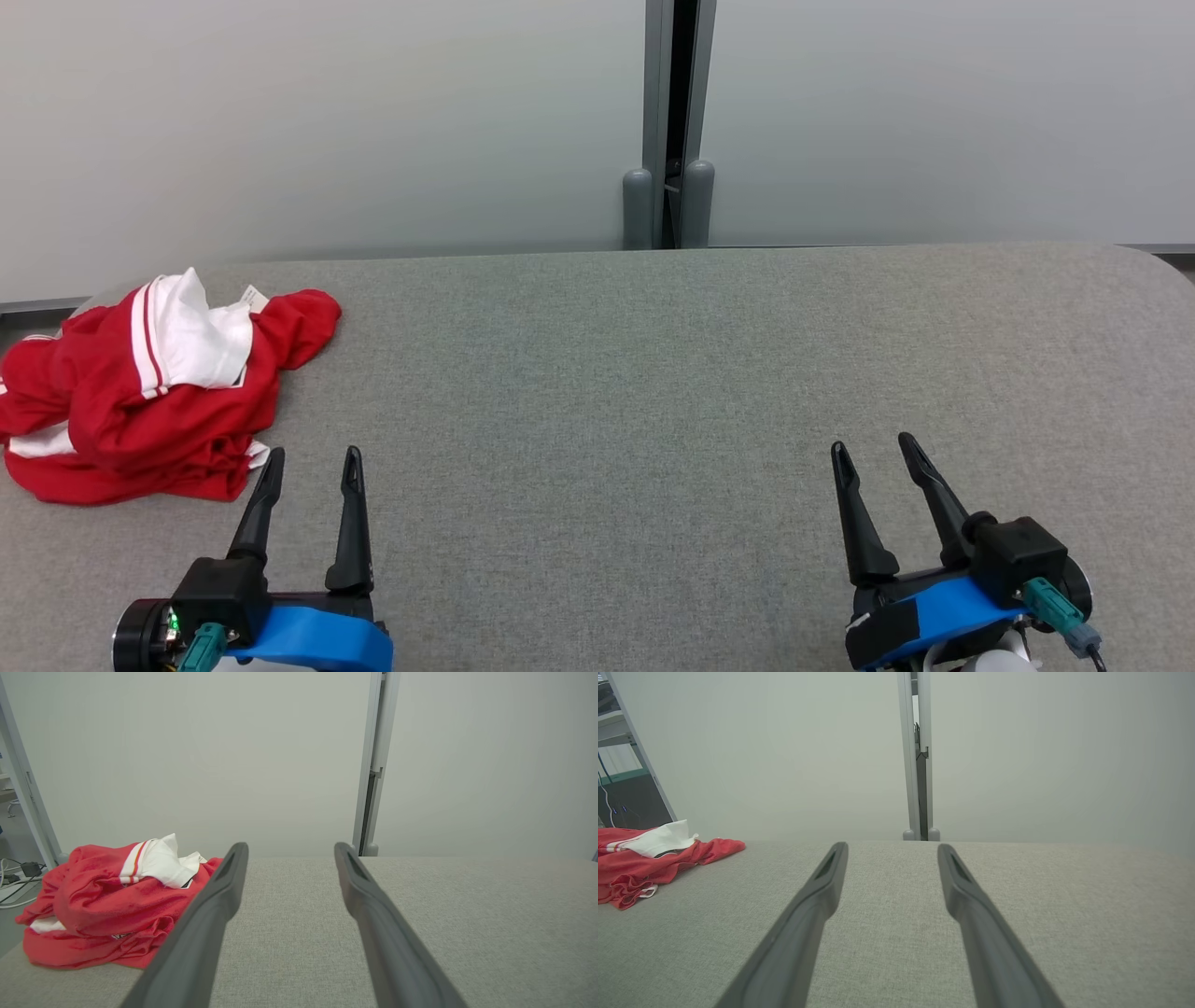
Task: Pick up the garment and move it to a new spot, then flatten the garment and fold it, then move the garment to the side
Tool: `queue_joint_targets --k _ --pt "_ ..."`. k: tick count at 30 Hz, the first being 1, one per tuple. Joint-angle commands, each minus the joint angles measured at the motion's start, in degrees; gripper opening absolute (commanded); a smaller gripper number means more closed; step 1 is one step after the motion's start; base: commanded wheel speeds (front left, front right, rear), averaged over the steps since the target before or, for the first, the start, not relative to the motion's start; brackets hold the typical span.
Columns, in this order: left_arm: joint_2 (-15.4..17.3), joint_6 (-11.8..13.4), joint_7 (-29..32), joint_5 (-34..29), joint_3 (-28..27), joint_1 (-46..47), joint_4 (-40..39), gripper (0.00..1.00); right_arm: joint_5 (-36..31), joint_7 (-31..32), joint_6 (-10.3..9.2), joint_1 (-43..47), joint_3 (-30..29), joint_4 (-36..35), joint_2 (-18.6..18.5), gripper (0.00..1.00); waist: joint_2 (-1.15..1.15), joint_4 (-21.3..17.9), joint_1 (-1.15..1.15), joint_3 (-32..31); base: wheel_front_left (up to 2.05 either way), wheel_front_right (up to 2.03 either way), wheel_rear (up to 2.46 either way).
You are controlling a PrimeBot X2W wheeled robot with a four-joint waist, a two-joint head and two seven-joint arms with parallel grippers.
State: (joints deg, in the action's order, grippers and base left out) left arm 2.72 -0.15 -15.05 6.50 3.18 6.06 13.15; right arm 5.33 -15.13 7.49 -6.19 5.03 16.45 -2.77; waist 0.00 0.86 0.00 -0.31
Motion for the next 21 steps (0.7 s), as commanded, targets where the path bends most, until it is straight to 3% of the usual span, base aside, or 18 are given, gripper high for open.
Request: queue_joint_targets --k 1,10,21 --pt "0.31 -0.13 -0.20 0.02 -0.21 0.23 0.11 1.00 0.29 -0.04 0.00 -0.58 -0.05 0.11 -0.19 1.00 0.00 0.00 0.00 0.03 0.00 0.00 0.00" --pt "0.30 -0.04 -0.20 -0.58 -0.90 0.89 0.38 1.00 0.85 -0.04 0.00 -0.33 -0.26 -0.70 -0.18 1.00 0.00 2.50 0.00 0.45 0.00 0.00 0.00" --pt "0.29 -0.28 -0.20 -1.08 -2.40 0.99 0.41 1.00 0.90 -0.04 -0.01 -0.01 -0.01 -1.37 -0.17 1.00 0.00 11.33 0.00 1.49 0.00 0.00 0.00"
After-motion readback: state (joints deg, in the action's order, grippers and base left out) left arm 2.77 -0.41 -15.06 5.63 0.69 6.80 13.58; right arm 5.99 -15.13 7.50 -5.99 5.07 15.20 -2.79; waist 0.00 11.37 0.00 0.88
